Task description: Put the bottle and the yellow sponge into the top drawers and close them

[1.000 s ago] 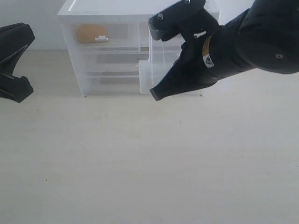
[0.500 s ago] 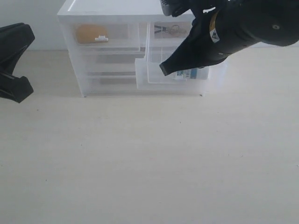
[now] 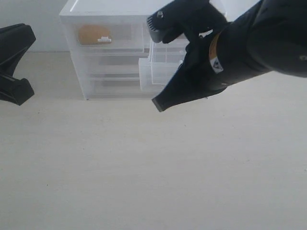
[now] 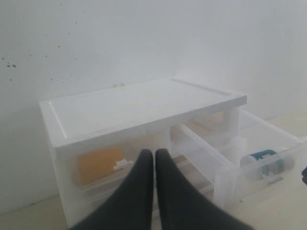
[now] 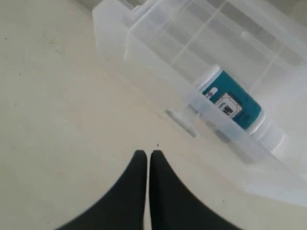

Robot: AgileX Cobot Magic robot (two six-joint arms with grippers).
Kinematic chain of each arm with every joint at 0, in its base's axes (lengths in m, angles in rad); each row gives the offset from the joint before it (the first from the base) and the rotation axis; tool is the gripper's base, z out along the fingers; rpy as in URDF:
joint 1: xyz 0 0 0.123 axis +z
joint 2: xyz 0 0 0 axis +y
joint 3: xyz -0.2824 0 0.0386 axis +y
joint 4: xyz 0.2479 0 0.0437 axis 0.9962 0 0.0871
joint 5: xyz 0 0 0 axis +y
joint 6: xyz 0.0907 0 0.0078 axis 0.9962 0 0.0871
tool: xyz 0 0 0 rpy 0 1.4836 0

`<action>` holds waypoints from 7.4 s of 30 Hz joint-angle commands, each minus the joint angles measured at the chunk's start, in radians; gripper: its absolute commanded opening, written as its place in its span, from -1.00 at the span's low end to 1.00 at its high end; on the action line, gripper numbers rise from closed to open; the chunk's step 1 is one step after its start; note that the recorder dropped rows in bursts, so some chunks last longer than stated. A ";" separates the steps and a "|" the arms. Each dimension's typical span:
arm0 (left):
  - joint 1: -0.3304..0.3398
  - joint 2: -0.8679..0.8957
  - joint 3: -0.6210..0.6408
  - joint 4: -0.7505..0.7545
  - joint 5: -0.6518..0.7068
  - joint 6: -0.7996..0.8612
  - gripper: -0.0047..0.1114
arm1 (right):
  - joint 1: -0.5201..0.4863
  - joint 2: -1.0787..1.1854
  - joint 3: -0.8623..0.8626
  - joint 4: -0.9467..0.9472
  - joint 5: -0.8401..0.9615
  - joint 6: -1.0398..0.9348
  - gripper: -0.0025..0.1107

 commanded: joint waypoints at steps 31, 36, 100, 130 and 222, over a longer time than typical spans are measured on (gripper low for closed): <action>-0.006 0.004 0.004 -0.011 -0.002 -0.010 -0.85 | -0.138 -0.004 -0.073 -0.050 -0.098 0.052 -0.91; -0.006 0.004 0.004 -0.011 -0.002 -0.010 -0.85 | -0.129 0.040 -0.018 -0.068 -0.192 0.054 -0.91; -0.006 0.004 0.004 -0.007 -0.025 -0.002 -0.85 | -0.176 -1.024 1.020 0.555 -0.648 -0.331 -0.91; -0.006 0.004 0.004 -0.002 -0.025 -0.002 -0.85 | -0.756 -1.453 1.020 0.558 -0.382 -0.297 -0.91; 0.590 -0.947 0.320 -0.108 0.716 0.039 -0.85 | -0.756 -1.453 1.020 0.558 -0.380 -0.290 -0.91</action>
